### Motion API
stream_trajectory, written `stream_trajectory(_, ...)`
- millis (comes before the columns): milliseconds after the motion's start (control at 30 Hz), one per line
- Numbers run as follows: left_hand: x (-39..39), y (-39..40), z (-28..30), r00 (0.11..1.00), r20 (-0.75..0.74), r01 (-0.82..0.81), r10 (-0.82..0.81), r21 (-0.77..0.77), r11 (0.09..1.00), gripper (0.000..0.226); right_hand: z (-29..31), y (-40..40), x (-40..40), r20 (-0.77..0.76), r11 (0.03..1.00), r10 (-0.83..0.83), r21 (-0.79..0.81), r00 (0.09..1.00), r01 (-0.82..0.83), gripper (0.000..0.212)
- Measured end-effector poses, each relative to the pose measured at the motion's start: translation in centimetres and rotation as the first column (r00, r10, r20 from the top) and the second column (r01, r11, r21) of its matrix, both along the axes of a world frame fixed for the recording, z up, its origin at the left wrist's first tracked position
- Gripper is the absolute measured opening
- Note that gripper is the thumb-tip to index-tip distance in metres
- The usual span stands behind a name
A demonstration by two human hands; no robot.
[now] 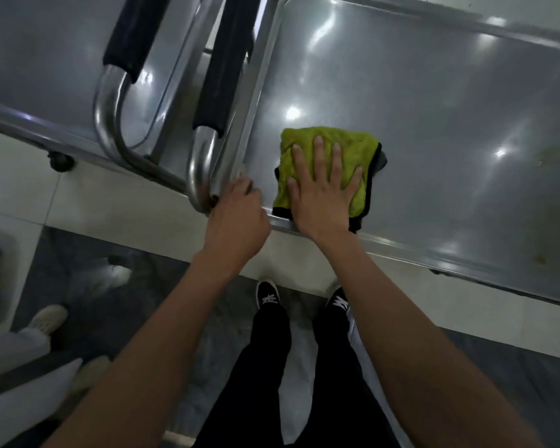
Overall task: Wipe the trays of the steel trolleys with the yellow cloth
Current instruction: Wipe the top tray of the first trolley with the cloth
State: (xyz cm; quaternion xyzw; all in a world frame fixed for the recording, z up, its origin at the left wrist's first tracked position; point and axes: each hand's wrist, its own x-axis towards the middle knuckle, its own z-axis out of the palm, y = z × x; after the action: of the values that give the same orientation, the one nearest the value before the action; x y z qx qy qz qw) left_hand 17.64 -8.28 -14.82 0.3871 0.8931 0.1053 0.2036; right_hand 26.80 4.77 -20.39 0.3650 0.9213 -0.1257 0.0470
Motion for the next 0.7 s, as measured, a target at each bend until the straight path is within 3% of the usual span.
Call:
stream_trajectory(267, 0.8, -0.8, -0.4, 0.997, 0.083, -0.012, 0.001, 0.131, 0.991, 0.045, 0.1, -2.1, -3.8, 0.004, 0.993, 0.120, -0.021, 0.993, -0.120, 0.056)
stream_trajectory(433, 1.5, -1.6, -0.4, 0.998, 0.062, -0.012, 0.005, 0.108, 0.994, 0.038, 0.7, -1.8, -2.7, -0.012, 0.966, 0.254, -0.041, 0.967, -0.254, 0.056)
stream_trajectory(700, 6.3, 1.4, 0.3, 0.978, -0.153, 0.137, -0.145, -0.058, 0.989, 0.031, 0.6, 1.0, 7.4, -0.025, 0.991, 0.127, -0.050, 0.992, -0.128, 0.056)
